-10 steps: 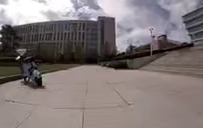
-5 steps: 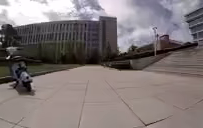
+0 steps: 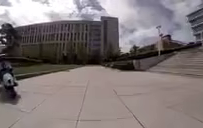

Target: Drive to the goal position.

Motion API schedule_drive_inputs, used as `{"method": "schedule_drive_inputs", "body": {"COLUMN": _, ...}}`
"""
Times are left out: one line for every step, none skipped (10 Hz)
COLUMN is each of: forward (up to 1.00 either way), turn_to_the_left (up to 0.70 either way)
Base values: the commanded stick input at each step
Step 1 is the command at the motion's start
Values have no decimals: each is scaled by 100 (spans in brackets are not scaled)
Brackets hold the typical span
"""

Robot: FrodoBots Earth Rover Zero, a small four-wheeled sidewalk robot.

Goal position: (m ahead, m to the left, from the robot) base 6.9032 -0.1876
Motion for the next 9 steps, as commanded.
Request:
{"method": "schedule_drive_inputs", "body": {"forward": 100, "turn_to_the_left": 0}}
{"method": "schedule_drive_inputs", "body": {"forward": 100, "turn_to_the_left": 0}}
{"method": "schedule_drive_inputs", "body": {"forward": 100, "turn_to_the_left": 0}}
{"method": "schedule_drive_inputs", "body": {"forward": 100, "turn_to_the_left": 0}}
{"method": "schedule_drive_inputs", "body": {"forward": 100, "turn_to_the_left": 0}}
{"method": "schedule_drive_inputs", "body": {"forward": 100, "turn_to_the_left": 0}}
{"method": "schedule_drive_inputs", "body": {"forward": 100, "turn_to_the_left": 0}}
{"method": "schedule_drive_inputs", "body": {"forward": 100, "turn_to_the_left": 0}}
{"method": "schedule_drive_inputs", "body": {"forward": 100, "turn_to_the_left": 0}}
